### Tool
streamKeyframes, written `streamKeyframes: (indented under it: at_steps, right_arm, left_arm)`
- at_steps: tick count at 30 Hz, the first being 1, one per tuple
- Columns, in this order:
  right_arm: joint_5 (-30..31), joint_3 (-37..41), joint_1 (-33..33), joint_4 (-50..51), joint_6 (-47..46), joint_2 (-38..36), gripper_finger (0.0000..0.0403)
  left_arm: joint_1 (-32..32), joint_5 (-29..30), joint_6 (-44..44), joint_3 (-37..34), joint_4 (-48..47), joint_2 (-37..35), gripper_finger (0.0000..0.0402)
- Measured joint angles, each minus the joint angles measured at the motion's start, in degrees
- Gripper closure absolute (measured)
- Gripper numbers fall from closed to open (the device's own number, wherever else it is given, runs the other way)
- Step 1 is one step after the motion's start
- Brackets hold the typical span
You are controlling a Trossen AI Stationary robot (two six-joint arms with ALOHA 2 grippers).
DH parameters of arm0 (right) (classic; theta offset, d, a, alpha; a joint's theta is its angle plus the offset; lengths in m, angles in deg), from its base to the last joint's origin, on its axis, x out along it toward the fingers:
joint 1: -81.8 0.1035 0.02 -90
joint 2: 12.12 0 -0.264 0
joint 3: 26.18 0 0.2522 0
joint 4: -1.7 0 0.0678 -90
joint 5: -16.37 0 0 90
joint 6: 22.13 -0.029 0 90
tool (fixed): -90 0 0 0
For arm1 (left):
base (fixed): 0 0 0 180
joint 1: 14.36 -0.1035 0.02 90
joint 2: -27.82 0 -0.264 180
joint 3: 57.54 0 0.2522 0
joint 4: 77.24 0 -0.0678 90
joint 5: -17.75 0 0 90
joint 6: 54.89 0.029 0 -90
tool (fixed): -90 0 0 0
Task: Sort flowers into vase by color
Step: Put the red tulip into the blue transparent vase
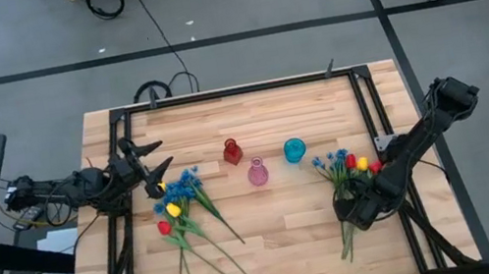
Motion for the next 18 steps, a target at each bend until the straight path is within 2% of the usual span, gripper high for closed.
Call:
streamKeyframes:
  at_steps: [4,12,18]
  right_arm:
    - [2.1,-0.2,-1.8,-0.3,-0.3,0.0,0.0289]
    - [1.6,-0.2,-3.5,0.9,-0.1,0.6,0.0291]
    - [0.9,-0.3,-3.5,1.8,0.5,2.5,0.0323]
  left_arm:
    - [0.0,0.0,1.5,0.0,-0.4,0.0,0.0143]
    - [0.0,0.1,6.3,0.0,-2.9,0.0,0.0143]
    - [0.0,0.1,6.3,0.0,-3.5,0.0,0.0143]
